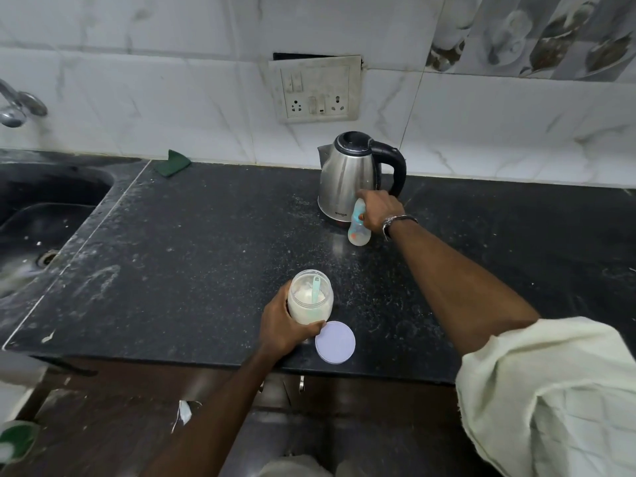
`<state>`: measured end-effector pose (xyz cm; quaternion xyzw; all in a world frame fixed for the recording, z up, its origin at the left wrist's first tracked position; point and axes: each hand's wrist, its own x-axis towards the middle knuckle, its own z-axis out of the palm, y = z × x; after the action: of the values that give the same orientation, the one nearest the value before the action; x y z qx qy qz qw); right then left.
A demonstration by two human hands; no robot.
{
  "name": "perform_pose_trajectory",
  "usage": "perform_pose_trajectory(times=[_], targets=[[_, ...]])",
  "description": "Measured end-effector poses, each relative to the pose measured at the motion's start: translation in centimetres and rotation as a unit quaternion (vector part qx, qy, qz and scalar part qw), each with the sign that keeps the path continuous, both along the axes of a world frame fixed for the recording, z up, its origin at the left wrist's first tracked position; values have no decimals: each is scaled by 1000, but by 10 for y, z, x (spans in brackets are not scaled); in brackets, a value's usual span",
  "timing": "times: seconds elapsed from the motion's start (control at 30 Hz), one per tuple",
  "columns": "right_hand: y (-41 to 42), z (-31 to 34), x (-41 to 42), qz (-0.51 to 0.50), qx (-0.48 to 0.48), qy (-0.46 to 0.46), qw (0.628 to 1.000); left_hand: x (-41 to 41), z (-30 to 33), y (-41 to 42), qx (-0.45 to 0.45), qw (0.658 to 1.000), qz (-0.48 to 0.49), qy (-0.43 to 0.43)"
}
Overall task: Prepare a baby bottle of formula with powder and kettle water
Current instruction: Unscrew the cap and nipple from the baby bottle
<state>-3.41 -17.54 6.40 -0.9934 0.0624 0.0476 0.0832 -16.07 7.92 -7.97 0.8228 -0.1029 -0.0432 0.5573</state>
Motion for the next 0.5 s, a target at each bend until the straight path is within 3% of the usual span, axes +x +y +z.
perform_pose_trajectory(times=[0.5], targets=[[8, 8, -77, 27, -3, 46, 999, -1, 2, 0, 26, 999, 18, 12]])
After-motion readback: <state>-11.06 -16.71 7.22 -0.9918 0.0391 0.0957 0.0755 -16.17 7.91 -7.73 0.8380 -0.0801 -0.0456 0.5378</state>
